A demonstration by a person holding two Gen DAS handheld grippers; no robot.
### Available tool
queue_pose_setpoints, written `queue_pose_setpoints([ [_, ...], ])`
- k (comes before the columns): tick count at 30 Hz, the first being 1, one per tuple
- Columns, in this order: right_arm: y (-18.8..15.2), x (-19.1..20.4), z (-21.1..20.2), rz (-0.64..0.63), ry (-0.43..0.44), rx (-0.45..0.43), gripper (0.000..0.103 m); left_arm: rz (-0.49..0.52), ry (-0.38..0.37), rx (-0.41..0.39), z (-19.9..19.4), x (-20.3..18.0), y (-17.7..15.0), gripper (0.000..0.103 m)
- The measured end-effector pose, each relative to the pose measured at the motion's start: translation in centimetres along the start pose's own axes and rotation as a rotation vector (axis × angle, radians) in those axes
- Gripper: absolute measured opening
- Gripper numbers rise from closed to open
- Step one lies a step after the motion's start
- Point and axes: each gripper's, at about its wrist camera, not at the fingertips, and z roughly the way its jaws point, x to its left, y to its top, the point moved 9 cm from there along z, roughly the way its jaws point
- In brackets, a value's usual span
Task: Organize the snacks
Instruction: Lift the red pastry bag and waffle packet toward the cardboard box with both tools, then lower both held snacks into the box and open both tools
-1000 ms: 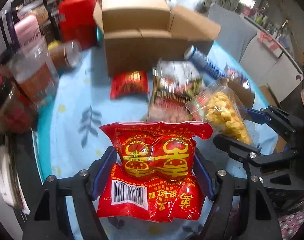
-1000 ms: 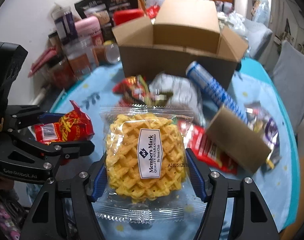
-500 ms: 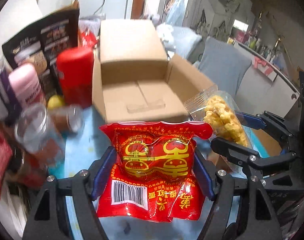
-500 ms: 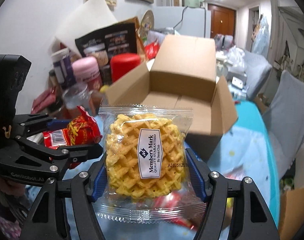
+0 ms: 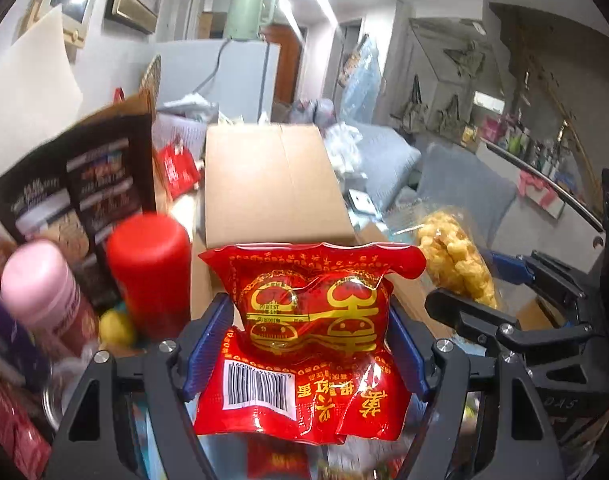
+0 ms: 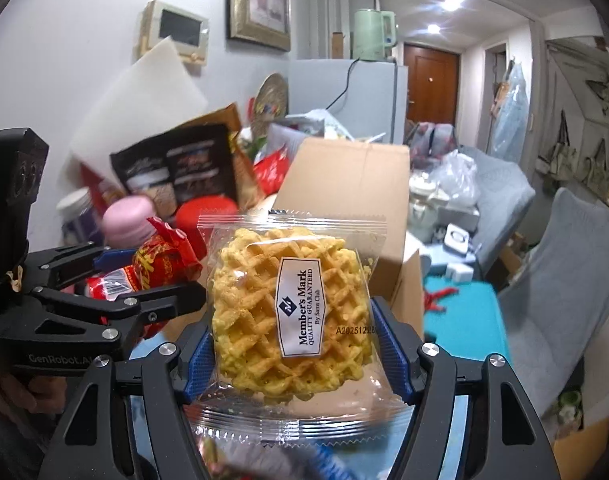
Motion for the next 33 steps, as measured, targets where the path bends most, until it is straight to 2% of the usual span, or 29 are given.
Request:
queue_pose_setpoints([
  [4, 2.3, -1.3, 1.9, 0.026, 0.013, -0.009, 0.070, -0.024, 0.011, -0.036, 1.5, 0.8, 2.8, 0.075],
  [9, 4.1, -2.5, 4.8, 0.068, 0.032, -0.014, 0.070, -0.045, 0.067, -0.077, 3.7, 2.4, 5.3, 0.075],
  [12, 4.5, -3.4, 7.0, 0.097, 0.013, 0.000, 0.070, -0.084, 0.064, -0.060, 5.8, 3.5, 5.6, 0.075],
  [18, 3.2, -4.2, 11.3, 0.139, 0.001, 0.061, 0.070, -0.035, 0.131, -0.001, 9.4, 5.1, 4.8, 0.075],
  [23, 1.8, -5.3, 14.4, 0.175, -0.025, 0.133, 0.070, -0.079, 0.135, 0.107, 12.6, 6.6, 2.8, 0.075],
  [28, -0.4, -5.5, 16.7, 0.165, -0.057, 0.238, 0.070, -0.030, 0.226, 0.157, 13.8, 7.1, 1.9, 0.075],
  [33, -1.6, -6.4, 18.0, 0.140, -0.130, 0.285, 0.073, 0.009, 0.242, 0.217, 14.8, 7.0, 1.3, 0.076],
])
